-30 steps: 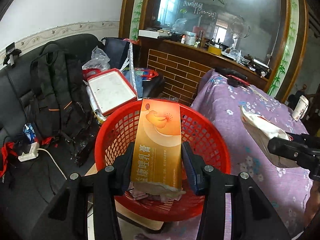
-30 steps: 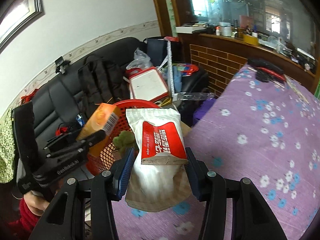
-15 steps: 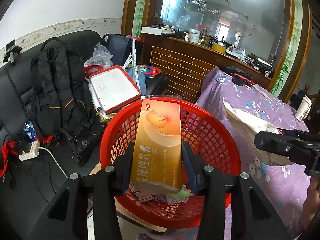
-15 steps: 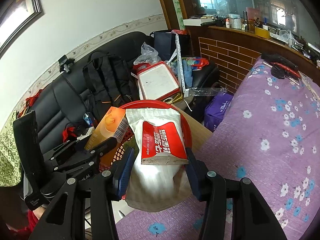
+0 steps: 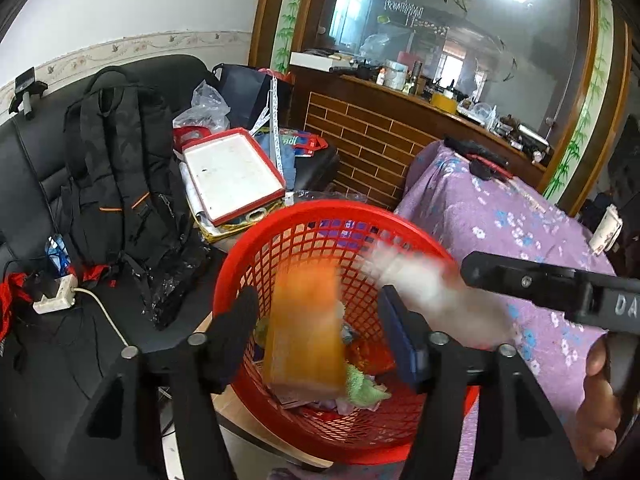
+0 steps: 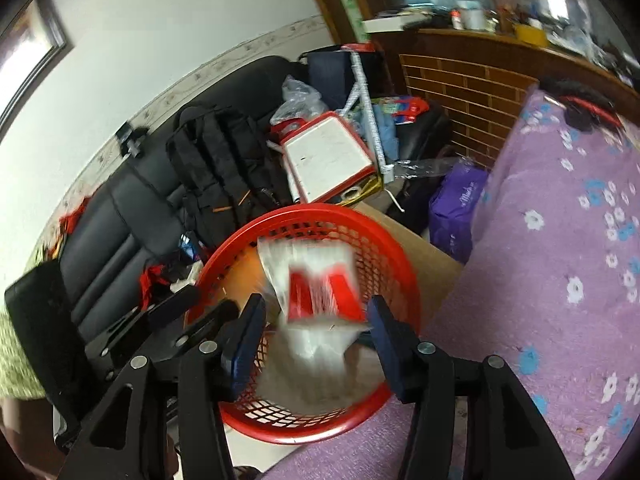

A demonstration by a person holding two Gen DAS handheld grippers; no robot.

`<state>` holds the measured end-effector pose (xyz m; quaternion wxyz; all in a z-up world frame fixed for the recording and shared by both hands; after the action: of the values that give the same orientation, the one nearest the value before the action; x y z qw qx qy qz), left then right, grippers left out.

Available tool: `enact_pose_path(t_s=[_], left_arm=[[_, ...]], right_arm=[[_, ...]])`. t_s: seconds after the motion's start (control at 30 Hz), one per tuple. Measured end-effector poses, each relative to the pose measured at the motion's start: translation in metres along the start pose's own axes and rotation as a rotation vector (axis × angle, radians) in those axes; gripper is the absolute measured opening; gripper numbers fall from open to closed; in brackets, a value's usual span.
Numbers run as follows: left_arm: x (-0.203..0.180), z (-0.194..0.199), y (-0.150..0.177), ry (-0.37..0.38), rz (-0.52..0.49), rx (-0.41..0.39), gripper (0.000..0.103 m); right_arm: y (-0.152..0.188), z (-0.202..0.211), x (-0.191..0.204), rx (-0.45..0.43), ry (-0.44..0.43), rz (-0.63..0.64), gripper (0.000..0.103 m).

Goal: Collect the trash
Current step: 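Open both tools to drop the box and tissue pack into the wastebasket, then move both open tools back over the table toward the remaining items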

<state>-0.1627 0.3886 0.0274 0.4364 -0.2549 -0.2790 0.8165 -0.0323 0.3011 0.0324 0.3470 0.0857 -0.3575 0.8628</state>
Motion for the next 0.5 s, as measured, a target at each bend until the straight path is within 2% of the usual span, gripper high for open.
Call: enact_pose_path(t_s=[0.17,0.5], left_arm=[[-0.006,0.012,-0.004,0.007,-0.016,-0.027,0.065],[-0.040,0.032,-0.010,0.014,-0.056,-0.047,0.065]], right_arm=[[0.002,0.040,-0.021,-0.071,-0.020,-0.041,0.060],[0.026,0.113,-0.076,-0.163,0.046,-0.118,0.061]])
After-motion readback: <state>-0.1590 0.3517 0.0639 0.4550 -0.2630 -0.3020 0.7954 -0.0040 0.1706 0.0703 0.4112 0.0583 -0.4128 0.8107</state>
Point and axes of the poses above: each gripper's, at about its wrist camera, not at the fingertips, and z roughly against the way its jaws point, x to its left, y to its underside, the point moved 6 cm from there along -z, roughly the way its jaws point, and after that the axes turned 6 degrees about x, right-handed, at the moved point
